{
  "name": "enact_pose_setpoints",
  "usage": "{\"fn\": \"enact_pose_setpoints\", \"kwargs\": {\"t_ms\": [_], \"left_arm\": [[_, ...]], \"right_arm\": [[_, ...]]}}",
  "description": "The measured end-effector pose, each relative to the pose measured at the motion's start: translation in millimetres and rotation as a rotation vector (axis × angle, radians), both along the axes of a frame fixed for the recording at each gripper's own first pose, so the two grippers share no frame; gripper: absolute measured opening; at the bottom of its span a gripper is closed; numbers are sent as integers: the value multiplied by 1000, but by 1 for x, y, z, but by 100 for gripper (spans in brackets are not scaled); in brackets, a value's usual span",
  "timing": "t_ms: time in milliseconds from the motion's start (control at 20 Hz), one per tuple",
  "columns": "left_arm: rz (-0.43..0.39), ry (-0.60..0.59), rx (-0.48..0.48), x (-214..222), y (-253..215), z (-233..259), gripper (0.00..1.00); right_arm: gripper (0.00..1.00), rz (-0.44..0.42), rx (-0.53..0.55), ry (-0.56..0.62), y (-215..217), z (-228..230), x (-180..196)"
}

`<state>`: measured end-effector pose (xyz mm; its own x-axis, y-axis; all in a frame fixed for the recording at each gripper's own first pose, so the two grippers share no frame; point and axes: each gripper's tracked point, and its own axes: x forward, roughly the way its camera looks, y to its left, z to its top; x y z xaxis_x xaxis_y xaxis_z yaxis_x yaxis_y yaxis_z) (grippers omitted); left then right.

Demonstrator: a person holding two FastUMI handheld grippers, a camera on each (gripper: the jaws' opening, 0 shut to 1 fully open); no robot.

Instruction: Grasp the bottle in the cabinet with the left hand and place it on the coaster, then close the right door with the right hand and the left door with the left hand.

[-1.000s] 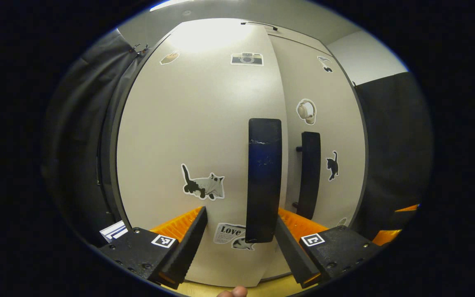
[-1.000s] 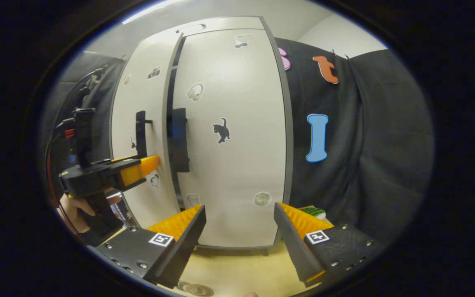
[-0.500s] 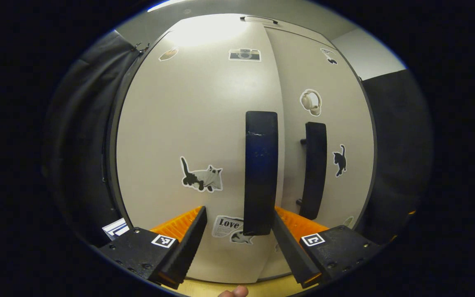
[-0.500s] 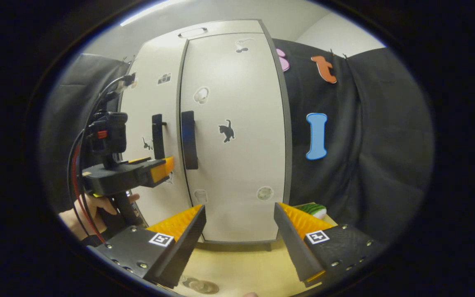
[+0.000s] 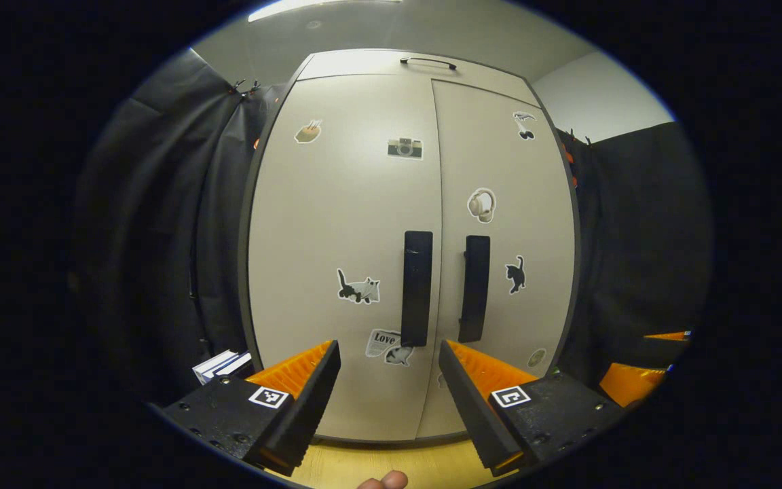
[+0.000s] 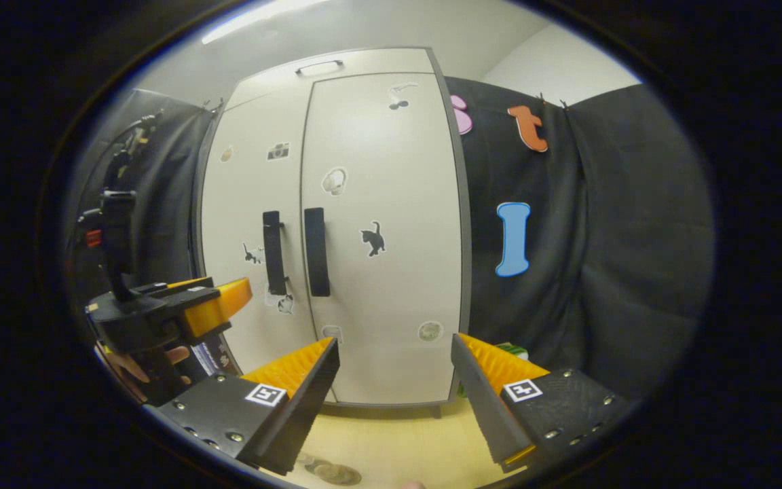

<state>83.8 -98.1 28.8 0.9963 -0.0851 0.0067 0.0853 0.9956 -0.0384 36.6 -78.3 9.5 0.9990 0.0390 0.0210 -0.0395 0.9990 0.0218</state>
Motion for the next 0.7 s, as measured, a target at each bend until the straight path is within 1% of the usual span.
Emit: {"fn": "enact_pose_setpoints", "kwargs": {"t_ms": [200, 350, 450, 700], "left_arm": [[27, 18, 11, -38, 15, -1, 93], [37, 35, -21, -58, 22, -5, 93], [48, 32, -37, -68, 27, -4, 93], [60, 29, -15, -75, 32, -6, 92]], "right_arm": [[100, -6, -8, -12, 9, 4, -9], [100, -14, -8, -24, 13, 9, -14], [100, -24, -14, -33, 13, 10, -17], [100, -26, -19, -34, 16, 11, -22]]}}
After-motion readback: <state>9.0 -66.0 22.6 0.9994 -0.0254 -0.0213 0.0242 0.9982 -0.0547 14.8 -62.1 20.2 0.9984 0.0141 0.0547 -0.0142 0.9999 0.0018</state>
